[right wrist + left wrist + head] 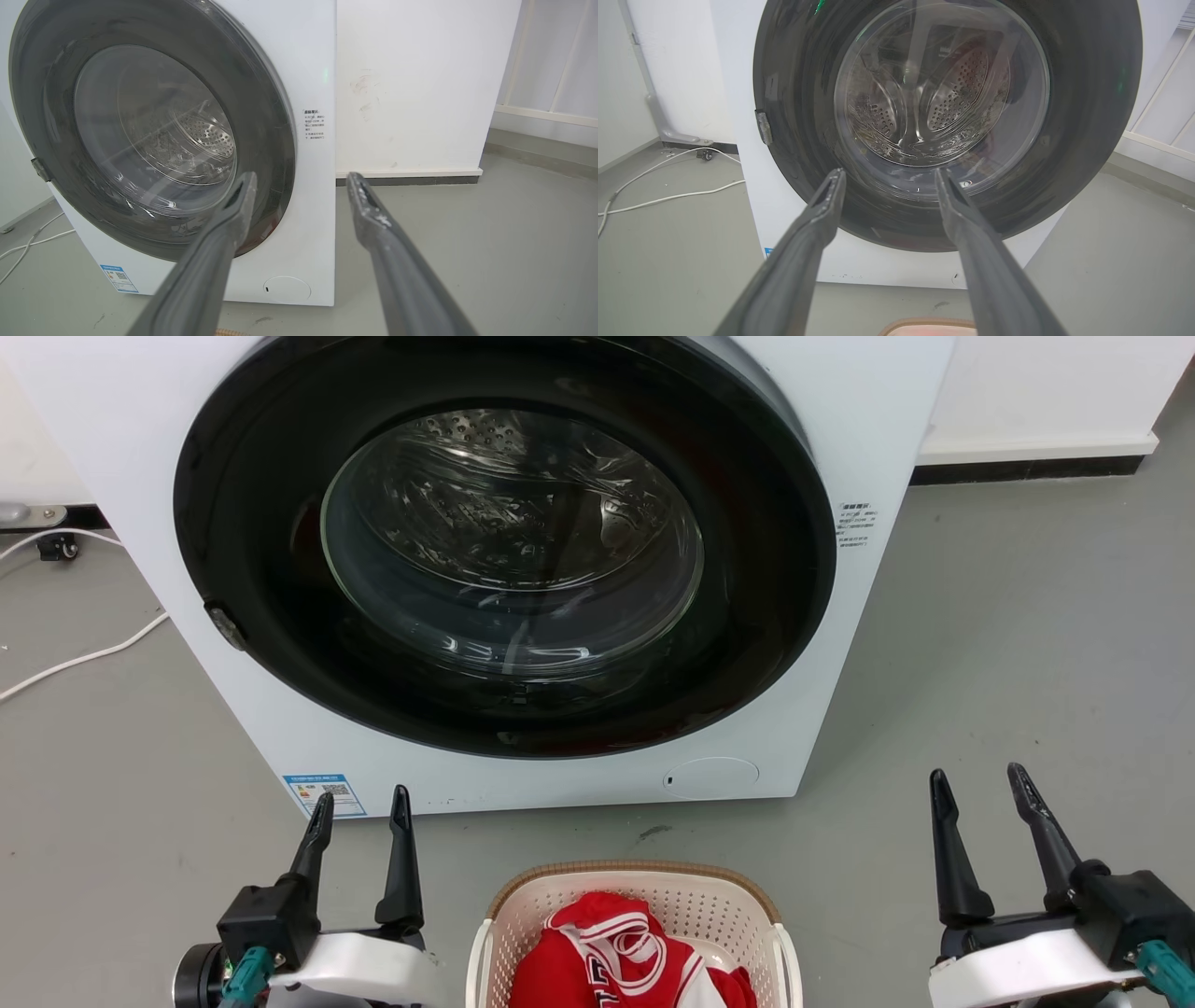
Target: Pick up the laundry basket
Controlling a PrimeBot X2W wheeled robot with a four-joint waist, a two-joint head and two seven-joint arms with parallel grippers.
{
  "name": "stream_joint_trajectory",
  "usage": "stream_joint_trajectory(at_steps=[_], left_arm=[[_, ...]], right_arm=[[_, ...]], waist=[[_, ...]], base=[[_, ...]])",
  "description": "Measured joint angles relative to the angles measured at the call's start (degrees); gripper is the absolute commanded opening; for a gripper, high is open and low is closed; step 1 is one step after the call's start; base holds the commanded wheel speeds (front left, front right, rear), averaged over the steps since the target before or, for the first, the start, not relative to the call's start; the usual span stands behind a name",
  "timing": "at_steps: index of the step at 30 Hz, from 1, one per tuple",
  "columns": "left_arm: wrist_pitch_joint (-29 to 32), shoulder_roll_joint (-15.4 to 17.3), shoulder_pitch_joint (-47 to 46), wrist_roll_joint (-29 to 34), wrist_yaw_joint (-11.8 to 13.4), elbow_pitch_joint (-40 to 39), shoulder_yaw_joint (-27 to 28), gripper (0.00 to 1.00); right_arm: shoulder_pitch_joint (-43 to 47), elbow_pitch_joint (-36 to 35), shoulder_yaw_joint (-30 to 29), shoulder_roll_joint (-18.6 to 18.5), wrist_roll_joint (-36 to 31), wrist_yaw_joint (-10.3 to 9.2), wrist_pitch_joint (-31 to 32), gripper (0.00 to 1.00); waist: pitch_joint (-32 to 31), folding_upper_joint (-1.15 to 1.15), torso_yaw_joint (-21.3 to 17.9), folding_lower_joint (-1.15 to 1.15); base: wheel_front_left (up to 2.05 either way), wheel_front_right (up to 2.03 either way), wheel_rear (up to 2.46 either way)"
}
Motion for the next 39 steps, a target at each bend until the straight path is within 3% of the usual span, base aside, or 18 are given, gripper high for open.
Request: stream_joint_trajectory(at_steps=[19, 39], left_arm=[[-1.83, 0.02, 0.66, 7.87, 0.96, -0.04, -0.55, 1.0], [-1.85, 0.03, 0.87, 7.9, 0.96, 0.25, -0.22, 1.0]], right_arm=[[0.83, -0.15, 0.13, -0.03, -7.14, 0.0, -1.88, 1.0], [0.97, 0.31, -0.21, -0.04, -5.88, 0.0, -1.99, 1.0]], waist=[[0.04, 0.0, 0.15, 0.0], [-0.07, 0.0, 0.4, 0.0]], base=[[0.0, 0.0, 0.0], [0.0, 0.0, 0.0]])
